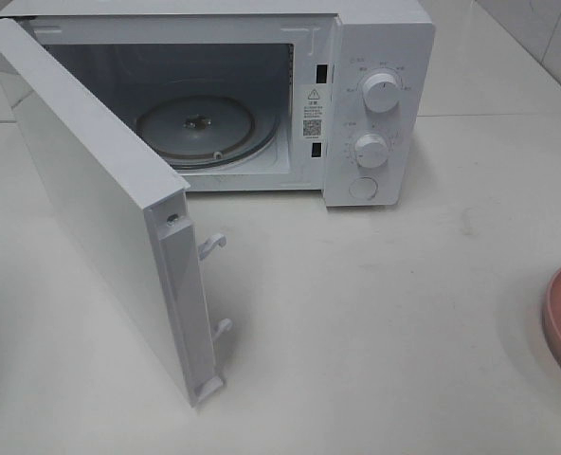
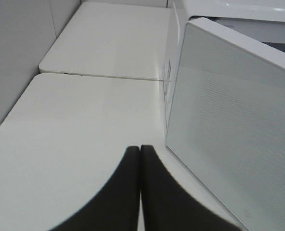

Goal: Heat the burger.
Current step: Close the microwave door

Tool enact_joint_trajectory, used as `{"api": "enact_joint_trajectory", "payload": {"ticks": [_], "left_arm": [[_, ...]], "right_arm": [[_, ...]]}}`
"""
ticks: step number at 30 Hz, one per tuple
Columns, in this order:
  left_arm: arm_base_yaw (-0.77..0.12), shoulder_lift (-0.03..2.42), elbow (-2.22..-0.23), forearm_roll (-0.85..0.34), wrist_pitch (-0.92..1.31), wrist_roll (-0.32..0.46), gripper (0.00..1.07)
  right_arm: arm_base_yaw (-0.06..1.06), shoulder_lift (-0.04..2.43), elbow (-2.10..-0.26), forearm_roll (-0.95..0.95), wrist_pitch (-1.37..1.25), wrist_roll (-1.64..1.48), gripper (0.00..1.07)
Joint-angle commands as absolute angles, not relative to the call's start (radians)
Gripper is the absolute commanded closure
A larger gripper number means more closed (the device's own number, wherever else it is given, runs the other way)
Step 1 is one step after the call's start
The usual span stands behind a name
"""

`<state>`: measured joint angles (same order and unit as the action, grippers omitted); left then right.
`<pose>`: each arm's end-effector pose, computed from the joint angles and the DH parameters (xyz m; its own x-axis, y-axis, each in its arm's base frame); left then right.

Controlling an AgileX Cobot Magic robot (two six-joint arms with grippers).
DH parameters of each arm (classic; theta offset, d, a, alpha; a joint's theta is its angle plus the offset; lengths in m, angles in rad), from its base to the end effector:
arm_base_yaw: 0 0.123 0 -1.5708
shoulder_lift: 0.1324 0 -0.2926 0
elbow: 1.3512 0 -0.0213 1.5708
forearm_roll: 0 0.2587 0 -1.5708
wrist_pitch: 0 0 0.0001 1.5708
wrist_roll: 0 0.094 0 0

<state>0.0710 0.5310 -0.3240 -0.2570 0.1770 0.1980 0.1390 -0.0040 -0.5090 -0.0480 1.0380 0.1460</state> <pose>0.1188 0.0042 0.2664 -0.2843 -0.0754 -0.9558 -0.0438 0.9969 -0.0656 -0.0031 -0.0044 0.2843 -0.4286 0.0624 -0.9013 -0.0497 0.9945 0.0925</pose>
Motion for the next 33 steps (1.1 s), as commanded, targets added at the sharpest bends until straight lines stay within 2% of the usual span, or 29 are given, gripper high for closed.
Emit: {"api": "enact_joint_trajectory", "payload": {"ticks": [1, 6, 7, 10, 12, 13, 15, 19, 24, 33], "left_arm": [[0.073, 0.584, -0.28, -0.267, 0.0, 0.208, 1.07], [0.073, 0.674, -0.226, -0.267, -0.185, 0.194, 1.07], [0.073, 0.711, -0.209, -0.257, -0.259, 0.171, 1.07], [0.073, 0.732, -0.201, -0.249, -0.303, 0.156, 1.07], [0.054, 0.819, -0.177, -0.139, -0.441, 0.056, 1.07], [0.054, 0.819, -0.177, -0.139, -0.441, 0.056, 1.07], [0.023, 0.899, -0.173, -0.011, -0.5, -0.024, 1.07], [-0.002, 0.985, -0.173, 0.053, -0.552, -0.044, 1.07], [-0.026, 1.104, -0.2, 0.072, -0.596, -0.065, 1.07], [-0.152, 1.307, -0.242, 0.098, -0.699, -0.054, 1.07]], "right_arm": [[0.131, -0.03, -0.507, -0.049, 1.039, 0.139, 0.32], [0.131, -0.03, -0.507, -0.049, 1.039, 0.139, 0.32], [0.131, -0.03, -0.507, -0.049, 1.039, 0.139, 0.32], [0.131, -0.03, -0.507, -0.049, 1.039, 0.139, 0.32], [0.131, -0.03, -0.507, -0.049, 1.039, 0.139, 0.32], [0.131, -0.03, -0.507, -0.049, 1.039, 0.139, 0.32], [0.131, -0.03, -0.507, -0.049, 1.039, 0.139, 0.32], [0.131, -0.03, -0.507, -0.049, 1.039, 0.139, 0.32], [0.131, -0.03, -0.507, -0.049, 1.039, 0.139, 0.32], [0.131, -0.03, -0.507, -0.049, 1.038, 0.139, 0.32]]}}
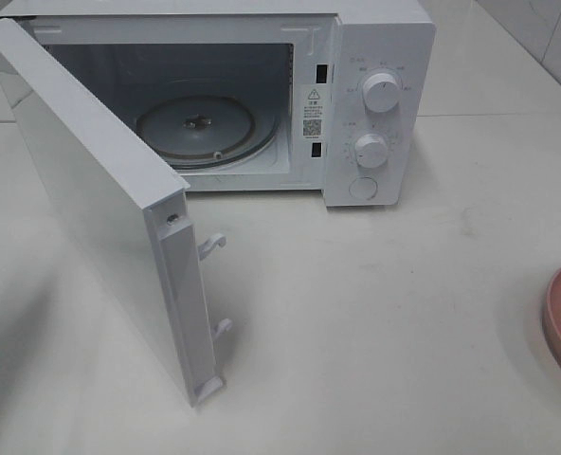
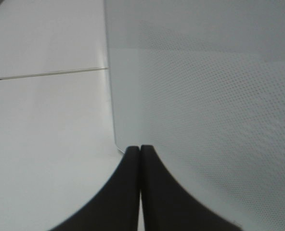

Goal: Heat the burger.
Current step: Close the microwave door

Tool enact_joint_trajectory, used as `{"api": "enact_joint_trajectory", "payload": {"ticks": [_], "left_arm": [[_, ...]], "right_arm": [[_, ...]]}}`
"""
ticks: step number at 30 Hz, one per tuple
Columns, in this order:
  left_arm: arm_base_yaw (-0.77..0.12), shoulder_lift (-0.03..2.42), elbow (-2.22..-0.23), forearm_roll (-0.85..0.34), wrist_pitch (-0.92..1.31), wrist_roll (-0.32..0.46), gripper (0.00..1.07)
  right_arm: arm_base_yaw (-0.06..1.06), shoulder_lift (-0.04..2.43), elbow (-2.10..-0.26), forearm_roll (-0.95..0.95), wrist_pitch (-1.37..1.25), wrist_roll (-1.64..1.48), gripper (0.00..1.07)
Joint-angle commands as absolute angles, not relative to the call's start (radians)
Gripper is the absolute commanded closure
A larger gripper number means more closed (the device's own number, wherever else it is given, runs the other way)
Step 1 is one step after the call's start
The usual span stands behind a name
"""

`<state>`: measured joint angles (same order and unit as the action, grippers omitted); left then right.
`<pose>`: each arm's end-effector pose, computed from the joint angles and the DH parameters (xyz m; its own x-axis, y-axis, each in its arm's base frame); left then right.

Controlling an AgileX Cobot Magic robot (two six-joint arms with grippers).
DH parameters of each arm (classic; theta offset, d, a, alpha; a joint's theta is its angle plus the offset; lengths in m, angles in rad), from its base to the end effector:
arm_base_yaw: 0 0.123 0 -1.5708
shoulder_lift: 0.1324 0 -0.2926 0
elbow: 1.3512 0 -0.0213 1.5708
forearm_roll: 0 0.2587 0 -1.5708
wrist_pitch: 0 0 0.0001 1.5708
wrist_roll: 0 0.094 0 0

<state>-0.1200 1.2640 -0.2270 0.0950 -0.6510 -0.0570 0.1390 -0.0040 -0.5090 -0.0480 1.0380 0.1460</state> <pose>0.2045 -0.0301 0.1852 -0.2910 0.0538 -0.9552 0.1795 0.9838 0.0008 -0.0031 -0.0044 0.2843 -0.4286 0.0624 -0.9013 -0.0497 0.9945 0.0925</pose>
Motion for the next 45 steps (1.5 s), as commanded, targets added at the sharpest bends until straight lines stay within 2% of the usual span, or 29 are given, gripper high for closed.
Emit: {"api": "enact_joint_trajectory", "payload": {"ticks": [1, 30, 38, 40, 45], "left_arm": [[-0.175, 1.348, -0.252, 0.098, -0.719, -0.054, 1.07], [-0.429, 1.641, -0.549, 0.052, -0.736, -0.056, 1.07], [-0.499, 1.714, -0.645, -0.048, -0.726, -0.04, 1.07], [-0.54, 1.747, -0.7, -0.12, -0.716, 0.008, 1.07], [-0.579, 1.788, -0.761, -0.19, -0.698, 0.06, 1.07]], "right_arm": [[0.131, -0.03, -0.507, -0.049, 1.038, 0.139, 0.32], [0.131, -0.03, -0.507, -0.049, 1.038, 0.139, 0.32], [0.131, -0.03, -0.507, -0.049, 1.038, 0.139, 0.32], [0.131, -0.03, -0.507, -0.049, 1.038, 0.139, 0.32], [0.131, -0.03, -0.507, -0.049, 1.038, 0.139, 0.32]]}}
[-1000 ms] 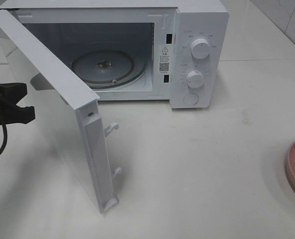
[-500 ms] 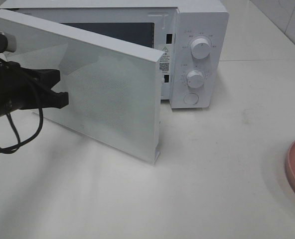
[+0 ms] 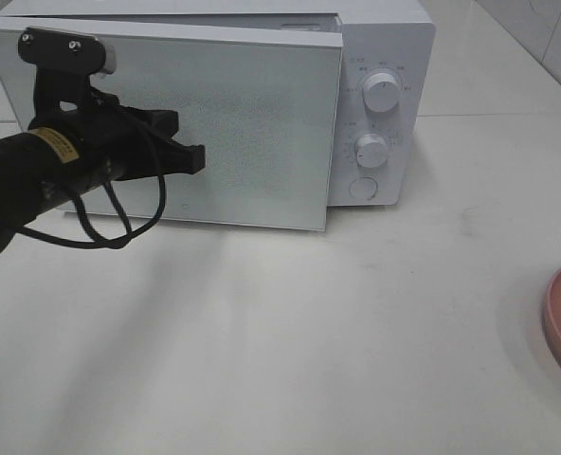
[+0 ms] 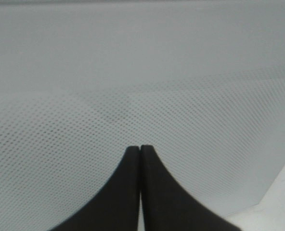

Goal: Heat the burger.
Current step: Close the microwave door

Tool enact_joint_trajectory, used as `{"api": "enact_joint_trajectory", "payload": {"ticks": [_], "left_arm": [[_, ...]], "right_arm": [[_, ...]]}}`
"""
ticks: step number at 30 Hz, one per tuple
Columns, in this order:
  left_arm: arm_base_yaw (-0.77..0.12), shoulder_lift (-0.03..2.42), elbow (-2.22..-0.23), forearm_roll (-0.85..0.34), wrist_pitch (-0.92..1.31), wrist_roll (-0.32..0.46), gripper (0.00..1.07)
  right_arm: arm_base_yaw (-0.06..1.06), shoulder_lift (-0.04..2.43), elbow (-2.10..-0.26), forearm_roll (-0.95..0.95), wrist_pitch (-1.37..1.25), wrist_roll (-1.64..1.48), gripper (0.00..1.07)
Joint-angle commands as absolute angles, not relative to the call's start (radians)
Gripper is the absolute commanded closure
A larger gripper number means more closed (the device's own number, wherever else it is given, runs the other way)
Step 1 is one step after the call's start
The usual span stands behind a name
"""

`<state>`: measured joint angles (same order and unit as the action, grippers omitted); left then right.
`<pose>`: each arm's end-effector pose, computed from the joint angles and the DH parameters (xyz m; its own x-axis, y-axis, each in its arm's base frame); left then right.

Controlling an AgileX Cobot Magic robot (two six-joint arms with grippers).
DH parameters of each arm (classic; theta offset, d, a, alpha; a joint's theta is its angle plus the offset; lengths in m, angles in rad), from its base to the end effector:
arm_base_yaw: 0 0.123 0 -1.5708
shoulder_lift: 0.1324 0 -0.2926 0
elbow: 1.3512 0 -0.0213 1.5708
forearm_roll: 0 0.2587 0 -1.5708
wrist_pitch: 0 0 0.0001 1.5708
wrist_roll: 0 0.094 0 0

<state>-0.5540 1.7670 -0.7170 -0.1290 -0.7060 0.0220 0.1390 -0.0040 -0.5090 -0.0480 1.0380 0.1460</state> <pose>0.3019 -0.1776 0.1755 -0.2535 0.0674 -0.9650 0.4376 0.8976 -0.0523 -0.0031 -0.0044 0.2843 -0.4286 0.0624 -0.9013 -0.0497 0.9945 0.0925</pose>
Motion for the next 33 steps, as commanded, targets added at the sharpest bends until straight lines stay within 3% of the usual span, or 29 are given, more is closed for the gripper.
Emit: {"api": "enact_joint_trajectory", "payload": {"ticks": [1, 4, 6, 9, 33], "left_arm": [[-0.599, 1.808, -0.792, -0.241, -0.696, 0.083, 1.07], [-0.61, 1.819, -0.809, -0.268, -0.696, 0.099, 1.07], [-0.648, 1.86, -0.869, -0.355, -0.692, 0.169, 1.07], [-0.672, 1.887, -0.919, -0.425, -0.679, 0.189, 1.07], [-0.695, 2.043, -1.196, -0.52, -0.584, 0.286, 1.07]], "right_arm": [[0.131, -0.03, -0.507, -0.049, 1.038, 0.139, 0.32], [0.131, -0.03, -0.507, -0.049, 1.038, 0.139, 0.32], [0.131, -0.03, -0.507, -0.049, 1.038, 0.139, 0.32], [0.131, -0.03, -0.507, -0.049, 1.038, 0.139, 0.32], [0.131, -0.03, -0.507, -0.049, 1.039, 0.138, 0.32]]}}
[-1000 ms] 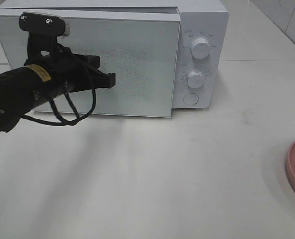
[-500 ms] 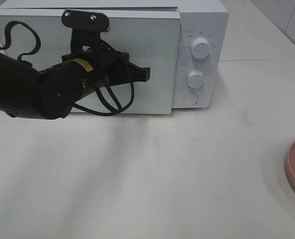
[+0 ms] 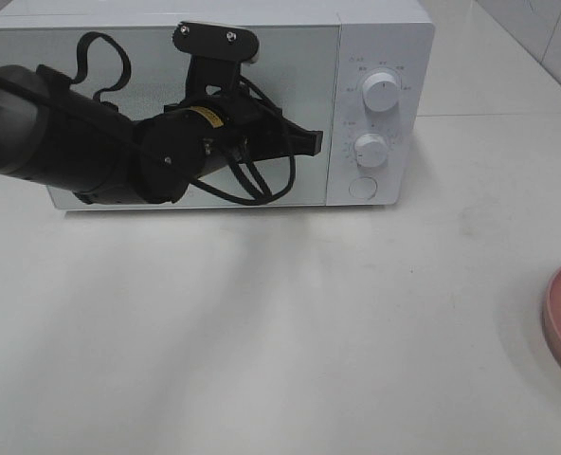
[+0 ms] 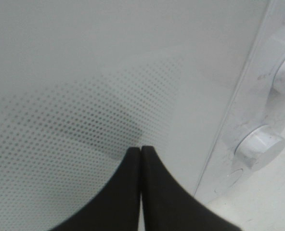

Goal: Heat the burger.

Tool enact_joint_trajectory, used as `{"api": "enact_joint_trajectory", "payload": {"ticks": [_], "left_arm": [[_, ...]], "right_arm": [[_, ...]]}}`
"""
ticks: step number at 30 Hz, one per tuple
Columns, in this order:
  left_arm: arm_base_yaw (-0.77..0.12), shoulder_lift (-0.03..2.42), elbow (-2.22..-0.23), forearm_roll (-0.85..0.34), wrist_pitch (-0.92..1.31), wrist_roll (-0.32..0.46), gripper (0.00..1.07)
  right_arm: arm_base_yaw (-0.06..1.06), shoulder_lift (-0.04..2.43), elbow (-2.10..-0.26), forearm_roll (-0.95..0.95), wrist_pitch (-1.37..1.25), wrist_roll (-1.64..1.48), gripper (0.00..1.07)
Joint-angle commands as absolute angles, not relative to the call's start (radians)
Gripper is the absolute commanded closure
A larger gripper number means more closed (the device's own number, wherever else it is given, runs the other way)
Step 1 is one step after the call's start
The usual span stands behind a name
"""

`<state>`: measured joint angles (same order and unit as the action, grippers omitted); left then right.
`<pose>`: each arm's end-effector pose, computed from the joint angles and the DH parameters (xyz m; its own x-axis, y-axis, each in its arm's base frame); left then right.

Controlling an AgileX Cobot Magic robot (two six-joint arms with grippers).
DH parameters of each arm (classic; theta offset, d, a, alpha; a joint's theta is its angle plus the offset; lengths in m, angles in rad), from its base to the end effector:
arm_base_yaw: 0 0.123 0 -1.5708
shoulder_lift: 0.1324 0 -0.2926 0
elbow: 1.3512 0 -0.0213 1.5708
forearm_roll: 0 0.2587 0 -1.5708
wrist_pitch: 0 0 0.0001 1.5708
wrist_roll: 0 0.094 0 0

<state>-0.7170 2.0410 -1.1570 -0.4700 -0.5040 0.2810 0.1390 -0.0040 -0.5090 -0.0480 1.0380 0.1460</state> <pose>0.3514 -0.2792 0.1633 -0.3155 0.0975 -0.9439 0.4468 0.8928 -0.0570 -0.0031 -0.0044 0.2843 -0.4286 0.0624 -0.9013 -0.0497 0.9945 0.0925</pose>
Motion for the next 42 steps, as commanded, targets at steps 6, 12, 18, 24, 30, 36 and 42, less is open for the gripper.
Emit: {"api": "enact_joint_trajectory", "payload": {"ticks": [6, 12, 18, 24, 30, 36, 42], "left_arm": [[-0.695, 2.043, -1.195, -0.519, -0.549, 0.288, 1.07], [-0.706, 2.007, -1.195, -0.514, -0.369, 0.291, 1.07], [-0.718, 1.976, -1.195, -0.51, -0.164, 0.291, 0.87], [-0.718, 1.923, -1.195, -0.507, 0.157, 0.291, 0.07], [-0.718, 1.891, -1.195, -0.502, 0.314, 0.289, 0.06], [-0.715, 1.833, -1.195, -0.445, 0.53, 0.287, 0.06], [-0.715, 1.778, -1.195, -0.375, 0.714, 0.283, 0.06]], "right_arm": [[0.131, -0.03, -0.507, -0.049, 1.039, 0.138, 0.32], [0.131, -0.03, -0.507, -0.049, 1.039, 0.138, 0.32], [0.131, -0.03, -0.507, -0.049, 1.039, 0.138, 0.32], [0.131, -0.03, -0.507, -0.049, 1.039, 0.14, 0.32], [0.131, -0.03, -0.507, -0.05, 1.039, 0.141, 0.32], [0.131, -0.03, -0.507, -0.05, 1.039, 0.14, 0.32], [0.131, -0.03, -0.507, -0.05, 1.039, 0.14, 0.32]]}}
